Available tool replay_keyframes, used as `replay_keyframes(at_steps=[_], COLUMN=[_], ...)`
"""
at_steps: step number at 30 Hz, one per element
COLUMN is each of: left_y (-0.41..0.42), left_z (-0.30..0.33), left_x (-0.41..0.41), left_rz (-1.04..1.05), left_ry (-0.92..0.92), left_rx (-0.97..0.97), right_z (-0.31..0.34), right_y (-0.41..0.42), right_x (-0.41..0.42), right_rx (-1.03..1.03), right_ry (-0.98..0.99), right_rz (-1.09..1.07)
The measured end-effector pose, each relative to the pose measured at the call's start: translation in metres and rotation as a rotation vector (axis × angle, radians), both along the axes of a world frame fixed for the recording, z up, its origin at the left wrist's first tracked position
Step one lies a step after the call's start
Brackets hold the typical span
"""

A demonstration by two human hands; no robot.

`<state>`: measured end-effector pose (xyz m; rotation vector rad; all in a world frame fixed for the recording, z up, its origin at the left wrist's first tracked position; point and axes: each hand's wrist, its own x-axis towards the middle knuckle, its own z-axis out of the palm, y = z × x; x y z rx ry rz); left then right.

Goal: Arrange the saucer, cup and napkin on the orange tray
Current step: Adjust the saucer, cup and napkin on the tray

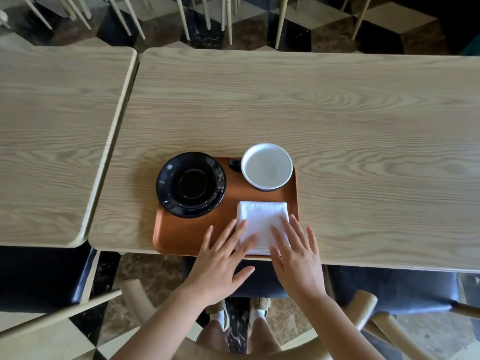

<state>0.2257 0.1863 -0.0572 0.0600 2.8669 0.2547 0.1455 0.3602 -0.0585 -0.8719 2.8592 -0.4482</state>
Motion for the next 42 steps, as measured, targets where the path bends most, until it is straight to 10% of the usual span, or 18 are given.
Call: replay_keyframes(at_steps=[11, 42], left_y=[-0.100, -0.128], left_z=[0.024, 0.018], left_x=[-0.001, 0.053], left_rz=[0.352, 0.148], left_ry=[-0.001, -0.026], left_rx=[-0.068, 0.007], right_z=[0.019, 0.014], right_y=[-0.118, -0.116], right_x=[-0.006, 0.025], right_rx=[0.039, 0.103], right_ry=[0.034, -0.018], right_rz=[0.246, 0.314])
